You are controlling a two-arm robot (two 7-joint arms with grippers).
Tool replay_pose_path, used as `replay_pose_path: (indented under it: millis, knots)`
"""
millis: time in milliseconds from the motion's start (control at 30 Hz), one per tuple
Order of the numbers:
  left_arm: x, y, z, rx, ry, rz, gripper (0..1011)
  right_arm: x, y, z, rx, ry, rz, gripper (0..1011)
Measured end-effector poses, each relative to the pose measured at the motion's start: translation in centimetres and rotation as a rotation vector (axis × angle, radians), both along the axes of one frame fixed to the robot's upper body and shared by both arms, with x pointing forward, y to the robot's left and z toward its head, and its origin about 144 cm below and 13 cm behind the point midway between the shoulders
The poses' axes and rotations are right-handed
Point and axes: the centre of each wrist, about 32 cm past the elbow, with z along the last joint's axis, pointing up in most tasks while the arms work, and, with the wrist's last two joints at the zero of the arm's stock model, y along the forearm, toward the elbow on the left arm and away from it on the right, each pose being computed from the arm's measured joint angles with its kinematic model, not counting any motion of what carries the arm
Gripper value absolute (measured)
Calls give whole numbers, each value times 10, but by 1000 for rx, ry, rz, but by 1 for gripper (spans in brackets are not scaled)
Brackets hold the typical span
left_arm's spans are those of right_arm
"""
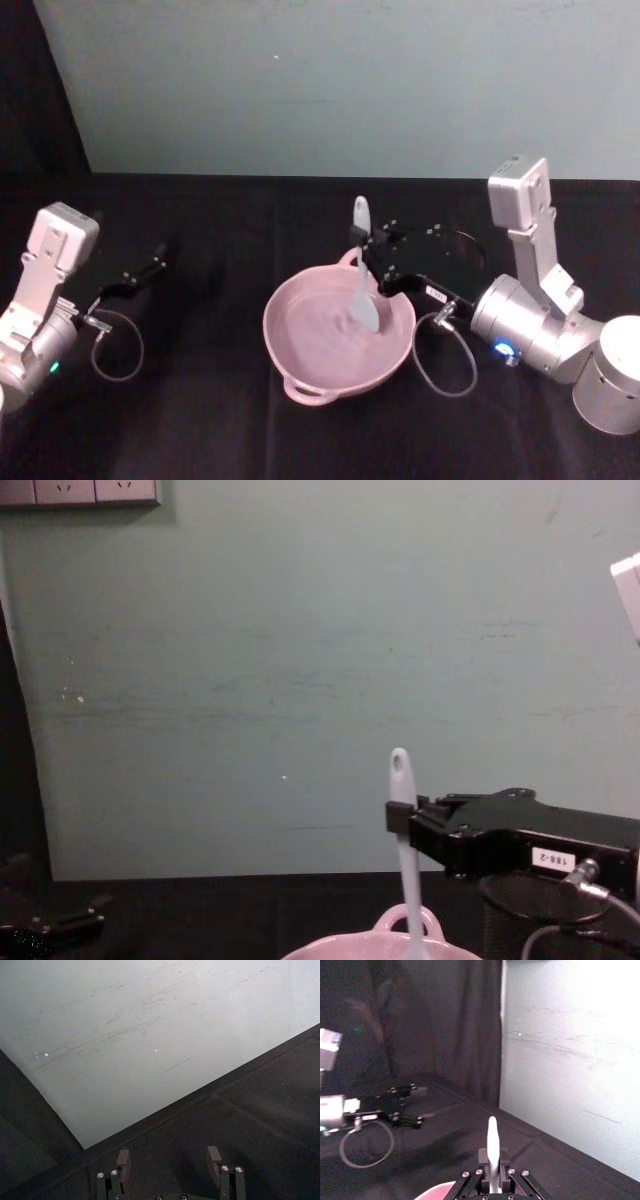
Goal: Use the one hand to pick up the spoon and stir the clear water in the bowl.
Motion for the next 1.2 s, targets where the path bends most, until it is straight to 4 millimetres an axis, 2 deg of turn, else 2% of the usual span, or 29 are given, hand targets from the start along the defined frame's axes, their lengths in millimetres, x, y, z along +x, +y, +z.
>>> replay_pose_path:
  millis: [300, 667, 967, 1200]
  knots:
    - [0, 0, 0, 0, 0, 0, 1005, -9, 16, 0, 30, 7, 84, 117]
    - [0, 0, 0, 0, 0, 0, 1005, 9, 35, -9, 113, 37, 114, 118]
    - [0, 0, 0, 0, 0, 0, 1005, 21, 20, -12, 125, 46, 17, 117]
    - [0, 0, 0, 0, 0, 0, 1005, 19, 4, -9, 96, 34, -32, 118]
